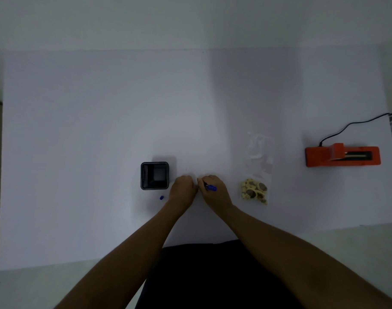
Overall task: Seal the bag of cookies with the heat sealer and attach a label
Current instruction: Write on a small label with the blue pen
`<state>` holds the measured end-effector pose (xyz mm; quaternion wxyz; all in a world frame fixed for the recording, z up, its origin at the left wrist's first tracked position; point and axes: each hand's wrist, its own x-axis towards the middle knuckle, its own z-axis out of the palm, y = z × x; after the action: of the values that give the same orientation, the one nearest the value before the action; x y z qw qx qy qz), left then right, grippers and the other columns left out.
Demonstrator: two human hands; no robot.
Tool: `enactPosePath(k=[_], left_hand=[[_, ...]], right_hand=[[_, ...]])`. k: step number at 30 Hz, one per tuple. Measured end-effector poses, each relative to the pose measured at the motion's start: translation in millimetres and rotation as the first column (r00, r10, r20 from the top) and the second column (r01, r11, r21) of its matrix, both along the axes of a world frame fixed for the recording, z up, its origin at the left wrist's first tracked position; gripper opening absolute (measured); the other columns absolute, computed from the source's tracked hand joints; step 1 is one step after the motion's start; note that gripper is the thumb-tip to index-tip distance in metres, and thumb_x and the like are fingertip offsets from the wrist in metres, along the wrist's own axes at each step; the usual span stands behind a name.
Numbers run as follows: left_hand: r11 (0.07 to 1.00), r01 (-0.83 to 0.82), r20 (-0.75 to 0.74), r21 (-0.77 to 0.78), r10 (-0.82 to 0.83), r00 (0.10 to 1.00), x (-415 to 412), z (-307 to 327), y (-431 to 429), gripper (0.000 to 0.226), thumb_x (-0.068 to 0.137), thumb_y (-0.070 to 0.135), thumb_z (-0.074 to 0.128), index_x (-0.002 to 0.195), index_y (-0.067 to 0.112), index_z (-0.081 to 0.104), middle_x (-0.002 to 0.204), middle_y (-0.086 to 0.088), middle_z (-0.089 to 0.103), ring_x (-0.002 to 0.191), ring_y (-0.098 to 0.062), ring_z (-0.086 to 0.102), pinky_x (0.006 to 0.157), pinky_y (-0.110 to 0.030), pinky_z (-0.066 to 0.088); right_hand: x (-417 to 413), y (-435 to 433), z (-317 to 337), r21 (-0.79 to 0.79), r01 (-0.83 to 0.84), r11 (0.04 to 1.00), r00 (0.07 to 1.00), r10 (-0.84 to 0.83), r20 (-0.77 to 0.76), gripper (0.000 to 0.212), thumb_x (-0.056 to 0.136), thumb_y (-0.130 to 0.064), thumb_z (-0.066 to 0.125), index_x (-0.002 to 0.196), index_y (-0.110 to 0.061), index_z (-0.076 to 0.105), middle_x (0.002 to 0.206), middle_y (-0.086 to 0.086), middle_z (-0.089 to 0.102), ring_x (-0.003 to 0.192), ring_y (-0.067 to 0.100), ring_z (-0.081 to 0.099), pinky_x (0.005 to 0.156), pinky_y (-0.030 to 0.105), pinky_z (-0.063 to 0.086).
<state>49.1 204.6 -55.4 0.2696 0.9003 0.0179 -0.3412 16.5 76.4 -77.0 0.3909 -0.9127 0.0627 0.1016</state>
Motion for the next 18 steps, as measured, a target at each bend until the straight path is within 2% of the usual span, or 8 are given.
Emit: enactPosePath(k=[4, 13, 18], left_hand=[[1.000, 0.014, -0.003, -0.007, -0.014, 1.000, 1.5, 1.0, -0.6, 0.023, 0.094, 0.017, 0.058, 0.084, -0.003, 0.064, 0.087, -0.021, 0.067, 0.081, -0.033, 0.065, 0.072, -0.040, 0.056], [1.000, 0.006, 0.005, -0.014, -0.006, 1.000, 0.3, 1.6, -0.8, 0.026, 0.093, 0.021, 0.059, 0.083, -0.002, 0.064, 0.086, -0.019, 0.066, 0.079, -0.032, 0.064, 0.073, -0.042, 0.056], [1.000, 0.007, 0.005, -0.013, -0.007, 1.000, -0.1, 2.3, -0.6, 0.025, 0.092, 0.021, 0.060, 0.084, -0.002, 0.064, 0.087, -0.019, 0.066, 0.079, -0.031, 0.064, 0.073, -0.042, 0.056]], right_hand=[[-0.9, 0.9, -0.3, -0.001, -0.004, 1.000, 1.000, 0.004, 0.013, 0.029, 0.095, -0.009, 0.058, 0.066, -0.006, 0.058, 0.064, 0.012, 0.057, 0.064, 0.017, 0.047, 0.063, 0.020, 0.032], [-0.3, 2.2, 2.8, 0.011, -0.005, 1.000, 1.000, 0.005, -0.002, 0.029, 0.095, -0.011, 0.057, 0.067, -0.007, 0.059, 0.066, 0.012, 0.058, 0.066, 0.020, 0.051, 0.065, 0.024, 0.038], [-0.5, 2.1, 6.5, 0.002, -0.005, 1.000, 1.000, 0.005, 0.024, 0.024, 0.093, -0.008, 0.059, 0.070, -0.004, 0.063, 0.068, 0.014, 0.061, 0.068, 0.024, 0.055, 0.066, 0.019, 0.035]])
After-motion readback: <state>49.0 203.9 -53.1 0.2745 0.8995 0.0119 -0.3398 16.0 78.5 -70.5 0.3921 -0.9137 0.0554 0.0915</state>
